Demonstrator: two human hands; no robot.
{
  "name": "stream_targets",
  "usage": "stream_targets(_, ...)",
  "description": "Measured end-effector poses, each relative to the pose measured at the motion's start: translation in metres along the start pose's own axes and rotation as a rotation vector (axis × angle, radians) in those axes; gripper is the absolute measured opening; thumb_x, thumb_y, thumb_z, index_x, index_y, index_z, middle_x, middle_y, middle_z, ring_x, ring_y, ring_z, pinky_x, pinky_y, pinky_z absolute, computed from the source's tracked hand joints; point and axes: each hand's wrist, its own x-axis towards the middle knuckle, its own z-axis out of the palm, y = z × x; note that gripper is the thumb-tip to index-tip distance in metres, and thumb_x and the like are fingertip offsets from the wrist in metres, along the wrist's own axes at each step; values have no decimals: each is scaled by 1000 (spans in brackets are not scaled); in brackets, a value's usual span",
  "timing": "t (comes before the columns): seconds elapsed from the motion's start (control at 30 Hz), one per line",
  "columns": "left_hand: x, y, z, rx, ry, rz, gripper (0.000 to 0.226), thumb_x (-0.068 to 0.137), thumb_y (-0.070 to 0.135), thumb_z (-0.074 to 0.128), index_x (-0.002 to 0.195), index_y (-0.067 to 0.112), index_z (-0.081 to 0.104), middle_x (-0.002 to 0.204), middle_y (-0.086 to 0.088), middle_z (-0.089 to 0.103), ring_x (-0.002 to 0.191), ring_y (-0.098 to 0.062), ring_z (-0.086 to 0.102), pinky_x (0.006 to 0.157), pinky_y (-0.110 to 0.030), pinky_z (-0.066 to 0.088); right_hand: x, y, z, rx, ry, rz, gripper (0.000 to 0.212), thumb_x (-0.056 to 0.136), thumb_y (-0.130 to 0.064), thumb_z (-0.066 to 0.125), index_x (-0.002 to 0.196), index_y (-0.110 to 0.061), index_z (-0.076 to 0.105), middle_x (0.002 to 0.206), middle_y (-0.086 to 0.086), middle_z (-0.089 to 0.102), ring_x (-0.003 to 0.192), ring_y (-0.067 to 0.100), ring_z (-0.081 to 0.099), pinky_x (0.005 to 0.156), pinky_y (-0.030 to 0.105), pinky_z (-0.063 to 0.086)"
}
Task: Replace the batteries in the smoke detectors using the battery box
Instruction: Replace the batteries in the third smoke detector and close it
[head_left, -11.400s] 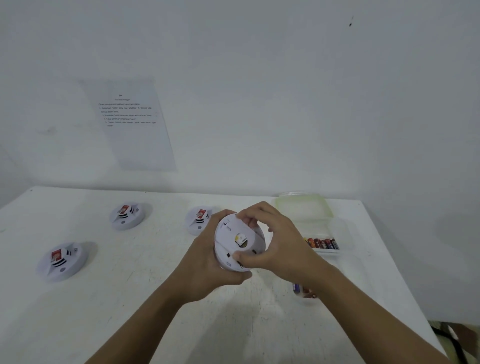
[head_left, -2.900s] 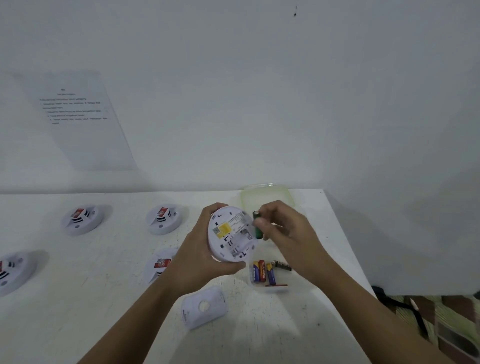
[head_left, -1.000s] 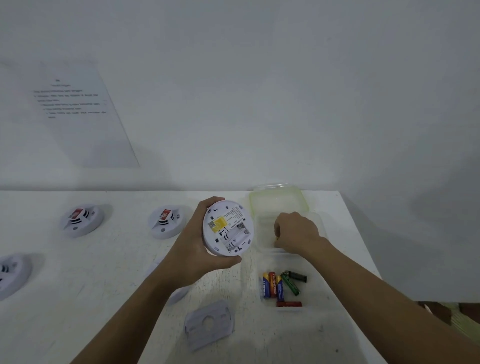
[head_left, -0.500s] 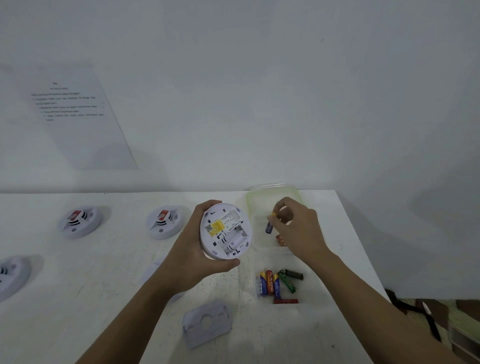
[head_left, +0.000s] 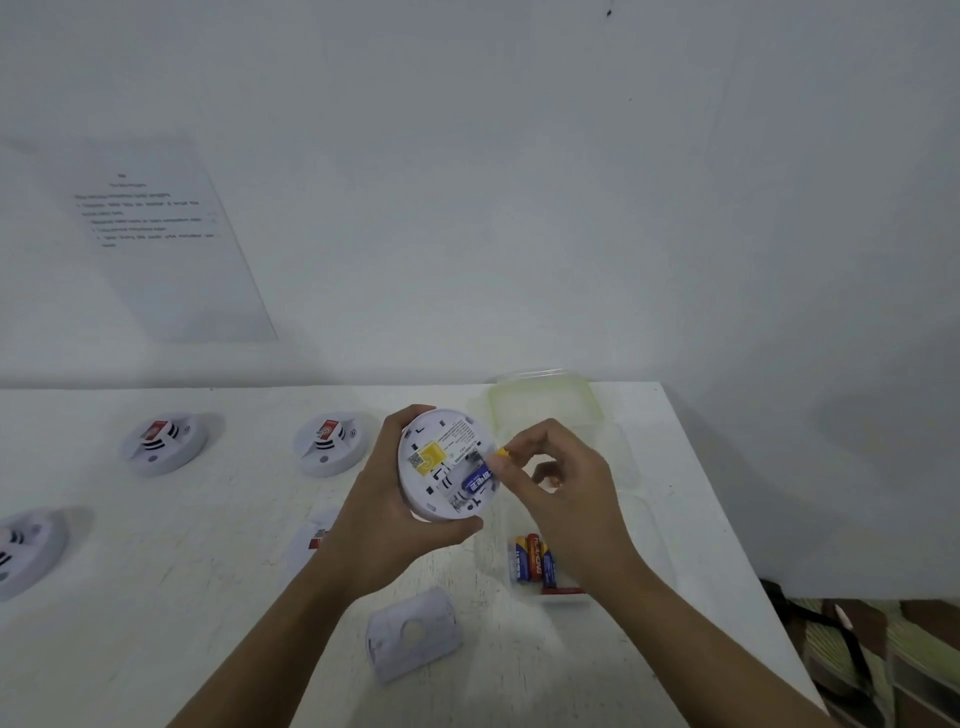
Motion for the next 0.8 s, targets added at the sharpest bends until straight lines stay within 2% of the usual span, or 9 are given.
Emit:
stream_targets(0.07,-1,0,0,10,2,-3,84,58,29,89,126,34,40,116,38,51,118,4,52,85,-3,46,-2,-1,2,-93,33,-61,11,84,-34,78,85,-34,67,97,-18,64,94,8,59,70,15,46)
stream_targets(0.13,-2,0,0,21,-6,-4,85,58,32,88,127,34,40,118,35,50,119,2,53,87,-5,46,-2,0,5,-113,19,-112,12,83,-32,79,84,-34,67,100,-21,61,98,5,58,71,10,43)
stream_targets(0.23,-2,1,-1,35,-11,-1,84,58,44,87,126,36,38,118,40,48,118,5,52,86,-4,46,-2,-1,7,-127,-4,-131,13,84,-34,78,82,-33,65,99,-21,60,100,2,58,72,8,43)
stream_targets(0.3,-2,3,-2,26,-15,-5,82,56,54,79,125,37,38,116,47,46,118,9,50,85,-1,44,-3,0,8,-96,-8,-131,13,84,-32,78,81,-28,67,98,-17,62,99,3,59,71,9,43)
stream_targets(0.37,-2,5,-2,20,-24,-8,81,55,57,76,124,37,38,115,50,45,116,12,50,84,1,42,-4,1,10,-68,-13,-126,13,85,-28,79,81,-21,69,96,-11,64,96,6,61,69,11,43)
stream_targets(0.5,-3,6,0,4,-57,-6,80,56,54,77,123,36,38,114,50,46,117,14,49,83,2,41,-5,11,13,-105,-17,-177,16,86,-27,78,82,-12,73,93,-11,63,94,10,62,65,17,47)
stream_targets(0.6,-2,5,1,-9,-51,-9,80,59,45,83,125,34,39,116,43,49,117,7,52,86,-2,45,-7,14,12,-83,-48,-147,23,88,-40,72,88,-18,78,99,-15,61,100,13,61,74,26,55)
stream_targets(0.7,0,3,-3,-20,-35,-5,80,62,34,87,127,33,40,117,34,53,118,0,54,87,-7,48,-12,19,14,-160,-141,-177,30,93,-47,64,99,-22,79,111,-16,55,106,14,54,79,14,44)
stream_targets(0.8,3,4,-6,-4,-66,3,85,62,20,89,129,32,39,116,34,52,118,4,53,83,-5,48,-5,13,7,-101,-191,-118,33,92,-55,58,92,-30,81,109,-14,57,107,14,54,82,13,42)
